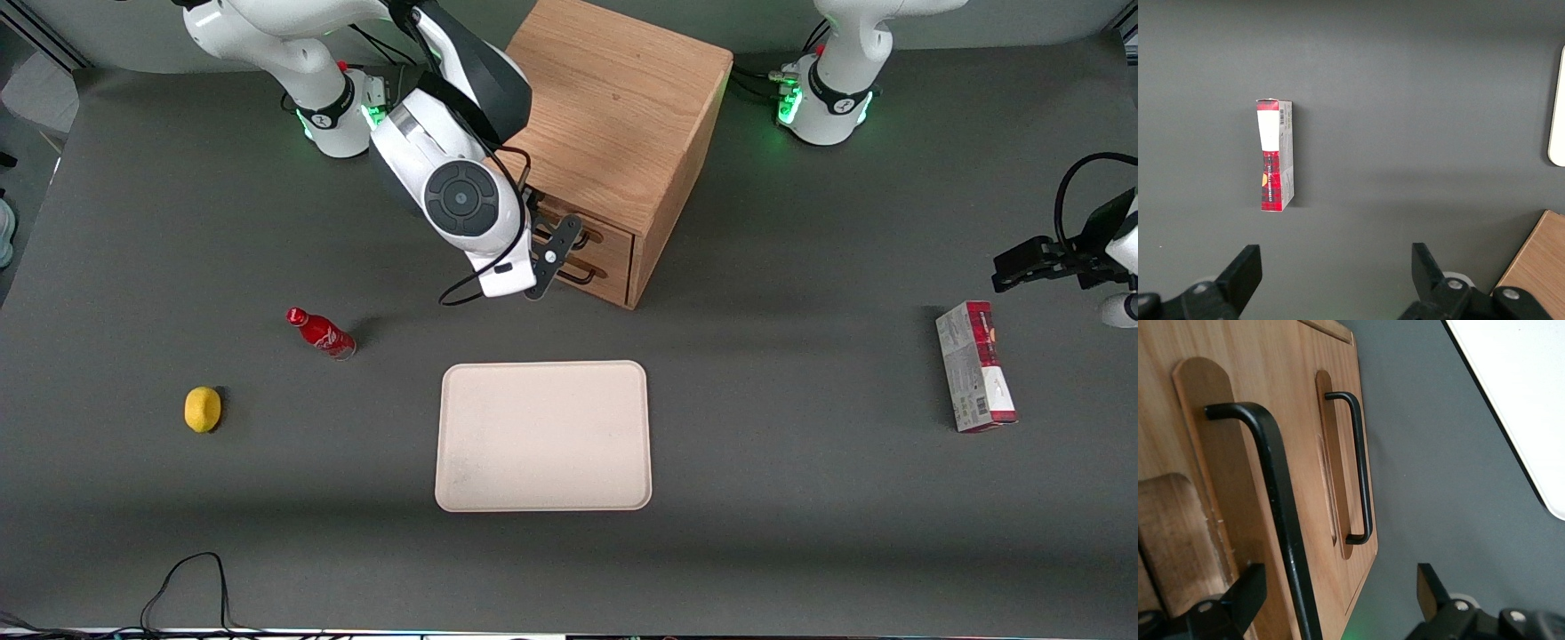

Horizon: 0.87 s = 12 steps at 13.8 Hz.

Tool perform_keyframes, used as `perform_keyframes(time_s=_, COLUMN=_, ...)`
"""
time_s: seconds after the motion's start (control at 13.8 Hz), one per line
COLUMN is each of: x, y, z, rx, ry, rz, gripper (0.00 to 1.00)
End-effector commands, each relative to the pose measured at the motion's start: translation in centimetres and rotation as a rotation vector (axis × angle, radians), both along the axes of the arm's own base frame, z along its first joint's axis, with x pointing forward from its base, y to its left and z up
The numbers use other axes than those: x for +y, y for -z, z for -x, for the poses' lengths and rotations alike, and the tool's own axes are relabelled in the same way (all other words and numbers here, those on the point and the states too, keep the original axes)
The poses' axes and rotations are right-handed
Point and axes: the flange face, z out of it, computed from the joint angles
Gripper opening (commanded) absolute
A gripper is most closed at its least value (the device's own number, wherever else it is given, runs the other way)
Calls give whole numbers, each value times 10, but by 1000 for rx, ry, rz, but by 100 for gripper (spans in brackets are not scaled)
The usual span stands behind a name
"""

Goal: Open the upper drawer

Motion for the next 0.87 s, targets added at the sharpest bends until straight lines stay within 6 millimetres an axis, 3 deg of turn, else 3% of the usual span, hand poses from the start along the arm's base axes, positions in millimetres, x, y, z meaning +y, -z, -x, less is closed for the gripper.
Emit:
perform_keyframes(time_s=0.0, x=3, y=8, z=0, rx=6, ry=-10, rz=-27, gripper=100)
perform_keyframes(time_s=0.29, x=5, y=24, z=-6, rx=0, ry=-13, rz=-34, gripper=100)
perform_keyframes(time_s=0.8, x=-4, y=31, z=-19, rx=-16, ry=-40, rz=-55, gripper=100)
